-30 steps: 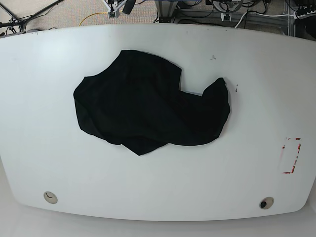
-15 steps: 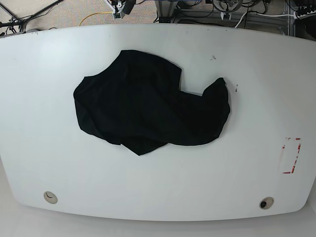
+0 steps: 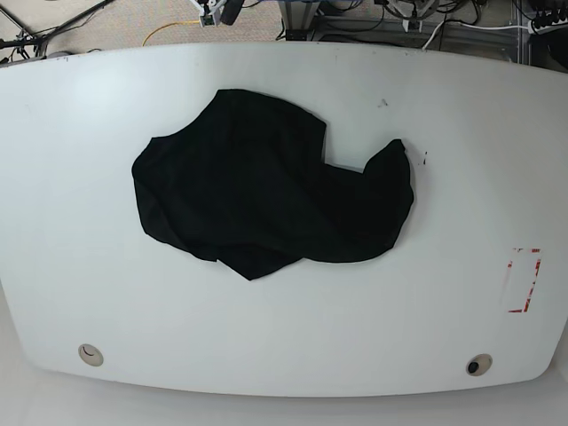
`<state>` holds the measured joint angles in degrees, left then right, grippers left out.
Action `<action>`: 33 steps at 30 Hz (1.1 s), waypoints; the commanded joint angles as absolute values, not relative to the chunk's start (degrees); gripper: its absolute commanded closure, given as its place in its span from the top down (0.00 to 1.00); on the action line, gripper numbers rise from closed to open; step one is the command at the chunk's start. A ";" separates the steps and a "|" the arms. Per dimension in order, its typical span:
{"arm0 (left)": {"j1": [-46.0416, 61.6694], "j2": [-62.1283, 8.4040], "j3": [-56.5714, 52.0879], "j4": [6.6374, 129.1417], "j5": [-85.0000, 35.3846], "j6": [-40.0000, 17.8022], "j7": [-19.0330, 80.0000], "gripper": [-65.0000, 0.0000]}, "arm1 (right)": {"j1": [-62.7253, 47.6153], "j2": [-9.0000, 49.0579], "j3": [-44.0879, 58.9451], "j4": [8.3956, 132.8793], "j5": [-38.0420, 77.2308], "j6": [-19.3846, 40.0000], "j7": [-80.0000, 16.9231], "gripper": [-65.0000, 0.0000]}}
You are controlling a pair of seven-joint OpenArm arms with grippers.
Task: Fold the T-shirt properly
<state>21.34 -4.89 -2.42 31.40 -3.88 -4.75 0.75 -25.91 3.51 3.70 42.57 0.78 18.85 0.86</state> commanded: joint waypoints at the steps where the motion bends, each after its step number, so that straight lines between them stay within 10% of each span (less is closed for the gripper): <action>1: 23.78 -5.05 -3.12 36.18 -3.74 -4.79 0.66 0.65 | -28.70 3.65 3.74 46.81 1.10 19.03 -0.57 0.23; 33: 64.75 -1.01 -22.55 100.62 -3.82 -4.97 0.66 0.65 | -69.58 3.74 4.00 106.15 1.19 19.03 -4.62 0.23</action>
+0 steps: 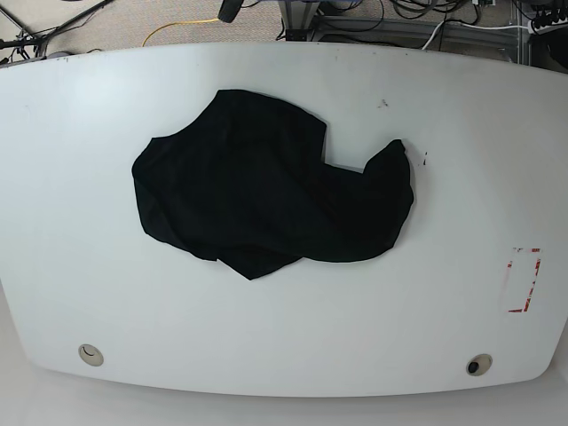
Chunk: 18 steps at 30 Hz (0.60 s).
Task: Fold the T-shirt properly
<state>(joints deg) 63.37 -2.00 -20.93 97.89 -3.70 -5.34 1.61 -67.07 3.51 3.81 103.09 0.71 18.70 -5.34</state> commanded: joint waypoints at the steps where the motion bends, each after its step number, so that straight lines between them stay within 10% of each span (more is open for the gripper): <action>1: 64.84 -0.31 -24.04 102.20 -3.82 -5.05 0.66 0.65 | -70.55 3.74 4.00 107.91 1.19 19.03 -4.62 0.23; 18: 53.23 6.37 -34.51 112.04 -3.47 -18.86 0.66 0.66 | -64.66 3.38 4.00 115.91 1.45 19.03 -4.35 0.23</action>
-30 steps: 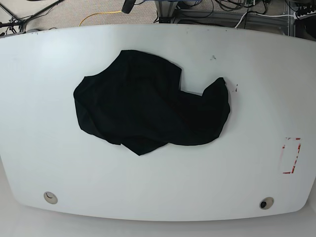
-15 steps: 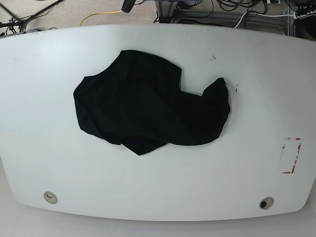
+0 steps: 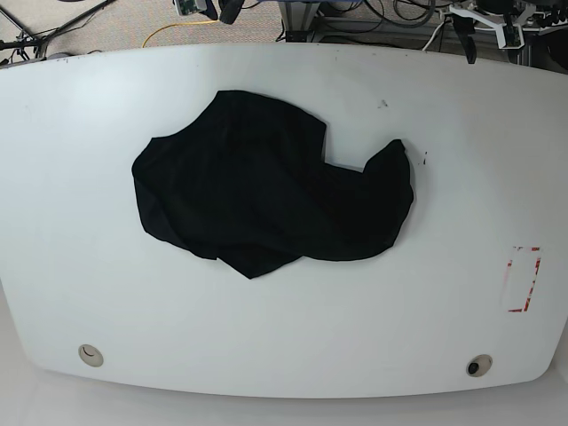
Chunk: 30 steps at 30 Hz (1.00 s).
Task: Fold the T-shirt properly
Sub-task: 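Lower both grippers toward the crumpled black T-shirt's edges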
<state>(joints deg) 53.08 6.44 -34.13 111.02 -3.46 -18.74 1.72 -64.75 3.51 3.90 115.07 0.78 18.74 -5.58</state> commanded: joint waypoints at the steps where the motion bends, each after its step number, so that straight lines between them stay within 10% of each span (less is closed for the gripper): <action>1: 52.35 6.37 -34.51 112.04 -3.47 -19.03 0.66 0.66 | -63.87 2.95 3.91 115.91 2.07 19.03 -4.35 0.24; 7: 46.64 5.58 -33.63 112.04 -3.38 -22.02 0.75 0.66 | -57.98 1.63 4.53 115.82 7.60 19.03 -4.70 0.27; 13: 43.03 2.15 -28.35 112.22 -3.74 -22.73 4.35 0.75 | -53.32 1.54 4.35 115.91 16.92 19.03 -8.66 0.57; 30: 32.31 -0.22 -27.30 113.36 -3.82 -22.90 14.99 0.83 | -41.19 1.45 14.81 109.32 53.67 19.03 -33.01 0.60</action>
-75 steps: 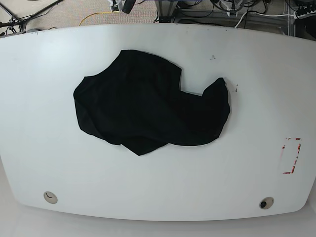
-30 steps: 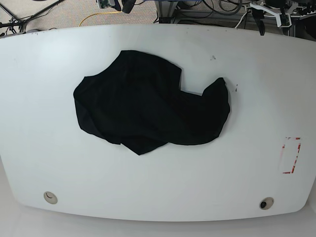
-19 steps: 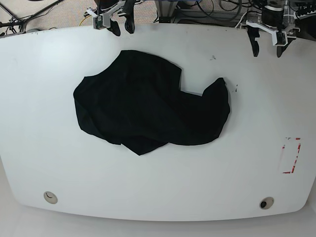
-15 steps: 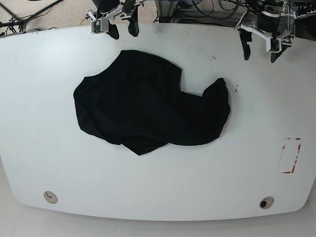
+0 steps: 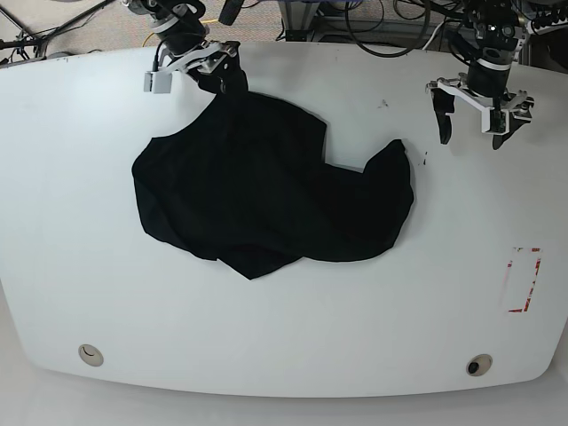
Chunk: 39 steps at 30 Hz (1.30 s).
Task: Fold the T-shirt properly
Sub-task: 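Lower both grippers toward the crumpled black T-shirt's edges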
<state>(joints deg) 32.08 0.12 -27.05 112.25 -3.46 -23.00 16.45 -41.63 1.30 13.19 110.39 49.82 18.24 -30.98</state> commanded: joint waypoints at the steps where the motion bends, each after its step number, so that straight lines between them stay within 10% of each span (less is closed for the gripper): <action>1: 32.31 -0.22 -27.21 113.36 -3.82 -22.90 14.99 0.82 | -40.40 1.45 16.13 107.74 55.08 19.03 -34.42 0.60; 35: 34.42 -1.36 -25.19 113.36 -3.47 -22.90 14.99 0.82 | -27.91 1.89 14.29 96.84 56.66 12.97 -49.63 0.58; 39: 34.42 -1.36 -25.27 113.36 -3.47 -22.90 14.99 0.82 | -27.12 1.89 14.29 96.84 56.66 12.97 -49.80 0.47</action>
<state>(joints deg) 34.22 -1.13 -24.95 112.25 -3.01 -23.03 16.62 -26.87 1.61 14.24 96.66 58.74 14.35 -49.12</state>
